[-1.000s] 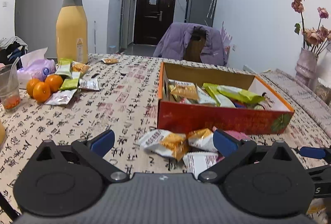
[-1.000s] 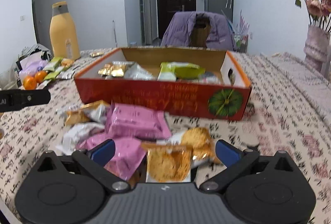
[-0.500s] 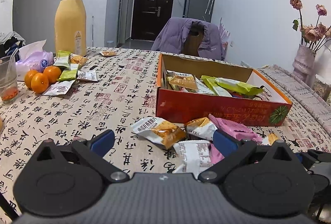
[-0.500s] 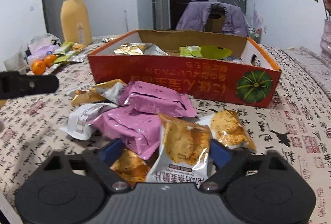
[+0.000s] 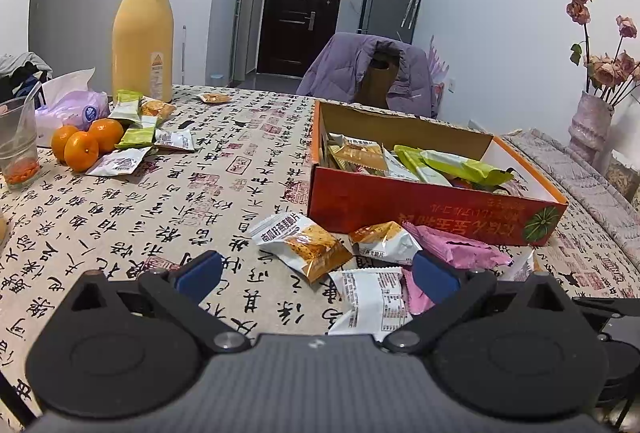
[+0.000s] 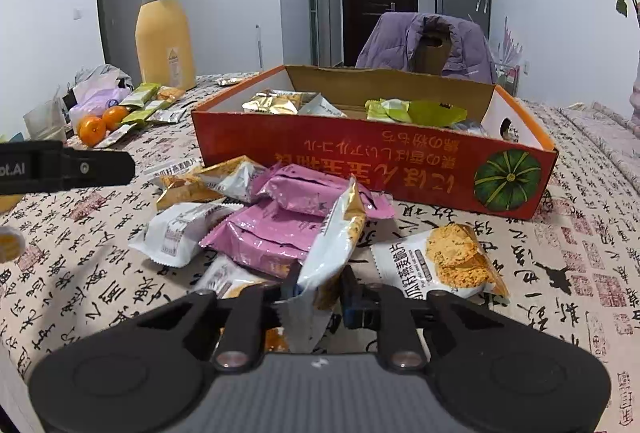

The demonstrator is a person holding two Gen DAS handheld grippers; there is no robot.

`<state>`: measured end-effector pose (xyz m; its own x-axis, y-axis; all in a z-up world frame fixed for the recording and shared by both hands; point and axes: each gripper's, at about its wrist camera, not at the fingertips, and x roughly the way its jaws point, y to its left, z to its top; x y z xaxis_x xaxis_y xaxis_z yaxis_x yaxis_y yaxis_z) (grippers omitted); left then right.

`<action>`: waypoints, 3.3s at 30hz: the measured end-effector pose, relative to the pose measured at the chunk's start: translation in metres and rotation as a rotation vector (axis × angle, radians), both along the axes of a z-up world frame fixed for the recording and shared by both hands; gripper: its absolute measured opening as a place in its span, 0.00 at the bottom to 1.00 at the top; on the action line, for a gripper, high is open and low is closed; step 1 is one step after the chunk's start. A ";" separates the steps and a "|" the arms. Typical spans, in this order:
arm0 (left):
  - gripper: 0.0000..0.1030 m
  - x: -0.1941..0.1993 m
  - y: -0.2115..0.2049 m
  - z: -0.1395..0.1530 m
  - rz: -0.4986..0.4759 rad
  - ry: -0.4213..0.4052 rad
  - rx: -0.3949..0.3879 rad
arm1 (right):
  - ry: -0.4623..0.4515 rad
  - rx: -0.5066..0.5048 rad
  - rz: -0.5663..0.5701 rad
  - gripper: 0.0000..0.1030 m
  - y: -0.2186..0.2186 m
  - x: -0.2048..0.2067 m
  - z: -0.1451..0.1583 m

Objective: Organize snacks
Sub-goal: 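Grasp a white snack packet with the right gripper, then grasp a white cracker packet with the left gripper while the right holds its packet, then carry both packets over the cardboard box and open both grippers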

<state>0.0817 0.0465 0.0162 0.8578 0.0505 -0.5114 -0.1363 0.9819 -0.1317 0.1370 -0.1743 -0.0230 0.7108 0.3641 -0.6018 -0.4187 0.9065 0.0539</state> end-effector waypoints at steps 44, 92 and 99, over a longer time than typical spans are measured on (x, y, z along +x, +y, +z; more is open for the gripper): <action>0.72 0.041 -0.037 -0.044 -0.026 0.167 0.033 | -0.213 0.185 -0.101 0.10 -0.077 -0.037 0.016; 0.39 0.117 -0.077 0.056 -0.125 -0.170 0.084 | -0.351 0.152 -0.125 0.10 -0.072 0.081 0.070; 0.39 0.168 -0.074 0.054 -0.096 -0.144 0.082 | -0.331 0.103 -0.127 0.10 -0.063 0.129 0.077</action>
